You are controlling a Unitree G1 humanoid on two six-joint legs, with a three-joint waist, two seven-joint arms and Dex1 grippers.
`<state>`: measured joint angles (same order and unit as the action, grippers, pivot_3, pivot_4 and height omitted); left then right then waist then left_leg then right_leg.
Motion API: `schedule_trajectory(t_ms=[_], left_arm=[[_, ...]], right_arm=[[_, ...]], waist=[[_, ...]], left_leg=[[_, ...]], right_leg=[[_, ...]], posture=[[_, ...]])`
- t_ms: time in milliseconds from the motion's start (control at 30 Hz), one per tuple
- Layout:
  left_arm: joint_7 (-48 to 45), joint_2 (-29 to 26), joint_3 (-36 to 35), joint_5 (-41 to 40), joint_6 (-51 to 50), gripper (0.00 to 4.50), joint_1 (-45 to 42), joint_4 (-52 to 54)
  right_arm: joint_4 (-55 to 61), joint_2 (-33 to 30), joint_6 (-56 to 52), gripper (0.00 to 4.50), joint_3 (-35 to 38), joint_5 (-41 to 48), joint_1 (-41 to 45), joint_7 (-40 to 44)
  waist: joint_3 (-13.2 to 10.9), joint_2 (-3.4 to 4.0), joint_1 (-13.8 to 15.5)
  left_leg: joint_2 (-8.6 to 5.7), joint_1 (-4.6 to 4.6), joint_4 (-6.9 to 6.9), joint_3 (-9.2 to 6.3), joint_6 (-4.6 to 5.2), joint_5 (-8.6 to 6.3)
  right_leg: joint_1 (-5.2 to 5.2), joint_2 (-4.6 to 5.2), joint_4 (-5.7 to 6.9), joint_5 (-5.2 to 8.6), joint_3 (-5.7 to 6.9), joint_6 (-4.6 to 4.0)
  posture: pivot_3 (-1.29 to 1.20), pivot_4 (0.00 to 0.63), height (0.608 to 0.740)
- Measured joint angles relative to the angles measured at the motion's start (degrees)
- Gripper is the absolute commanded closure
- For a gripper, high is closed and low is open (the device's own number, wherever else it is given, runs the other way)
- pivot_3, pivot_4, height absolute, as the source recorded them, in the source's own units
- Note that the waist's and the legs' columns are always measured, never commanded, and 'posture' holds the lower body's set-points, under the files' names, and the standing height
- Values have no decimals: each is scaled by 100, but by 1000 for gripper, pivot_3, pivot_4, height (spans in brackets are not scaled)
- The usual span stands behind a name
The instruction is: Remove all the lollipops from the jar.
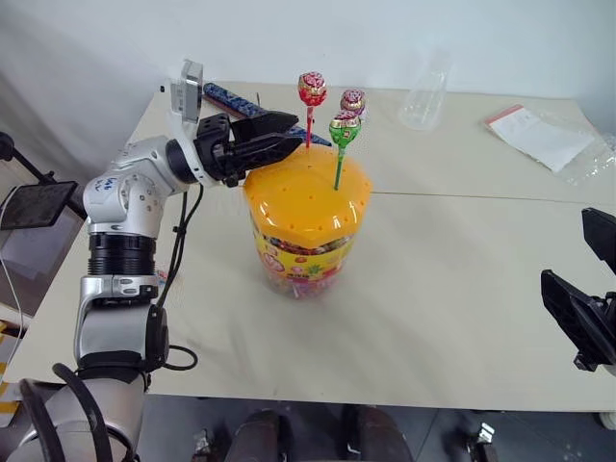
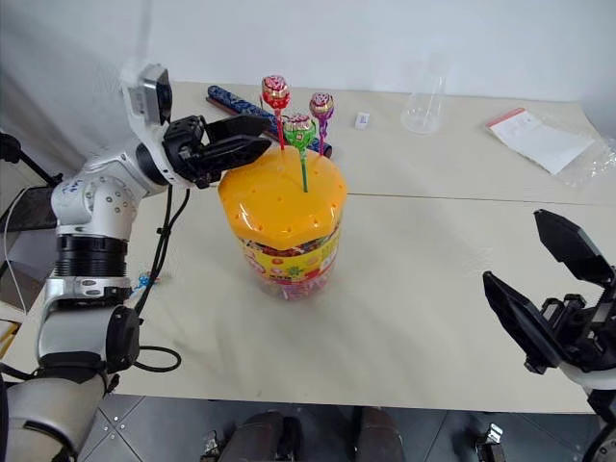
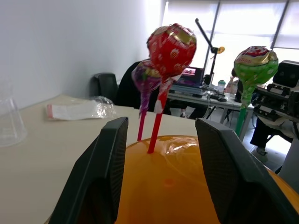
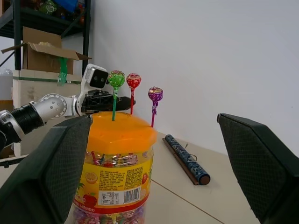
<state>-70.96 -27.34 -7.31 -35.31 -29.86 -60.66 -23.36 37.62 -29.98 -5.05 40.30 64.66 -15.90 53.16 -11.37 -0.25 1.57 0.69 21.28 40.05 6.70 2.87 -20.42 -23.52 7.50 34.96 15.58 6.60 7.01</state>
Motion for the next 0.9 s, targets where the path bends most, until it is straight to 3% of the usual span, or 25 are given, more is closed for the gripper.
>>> schedule_trajectory(t_ms=[67, 333, 533, 700, 800, 900], left_arm=[[-42, 59, 25, 0, -3, 2204, -70, -20], [55, 199, 80, 82, 5, 4483, -400, -270], [225, 277, -151, -30, -20, 4483, -415, -319], [1053, 246, -1320, -863, -402, 4483, -517, -407], [1789, -510, -1737, -926, -748, 4483, -23, -93], [2123, -1484, -1670, -538, -1176, 4483, 1420, 621]], right_arm=[[-3, 0, 1, 0, 13, 2, 1, 8], [-4, 0, 2, 0, 12, -4, 14, 12], [-8, 2, 4, 0, -136, -49, 198, 0], [-63, -32, -32, 0, -547, -57, 523, 136], [-182, -577, -256, 0, -1118, -67, 1189, 706], [-348, -916, -374, 0, -1614, -302, 1612, 1346]], waist=[[0, 0, 10], [0, 0, -10], [0, 0, -14], [0, 0, -47], [2, 12, -212], [3, 7, -239]], left_leg=[[-1, 0, 1, -1, 0, 0], [-1, -1, 1, 0, 1, 0], [0, 0, 1, 0, 1, 0], [6, -2, 0, -3, 0, 0], [5, -24, -13, 14, 1, 0], [19, -28, -22, 1, -9, -4]], right_leg=[[2, 1, -1, 0, 1, 0], [1, -1, 0, 0, 0, 0], [0, -1, 0, 0, -1, 0], [-1, -1, 6, 0, 0, 0], [-2, 4, 12, 0, -17, 0], [-6, -7, 19, 3, -3, -4]], posture=[[0, 150, 740], [0, 150, 740], [0, 150, 740], [0, 150, 740], [0, 150, 740], [0, 150, 740]])
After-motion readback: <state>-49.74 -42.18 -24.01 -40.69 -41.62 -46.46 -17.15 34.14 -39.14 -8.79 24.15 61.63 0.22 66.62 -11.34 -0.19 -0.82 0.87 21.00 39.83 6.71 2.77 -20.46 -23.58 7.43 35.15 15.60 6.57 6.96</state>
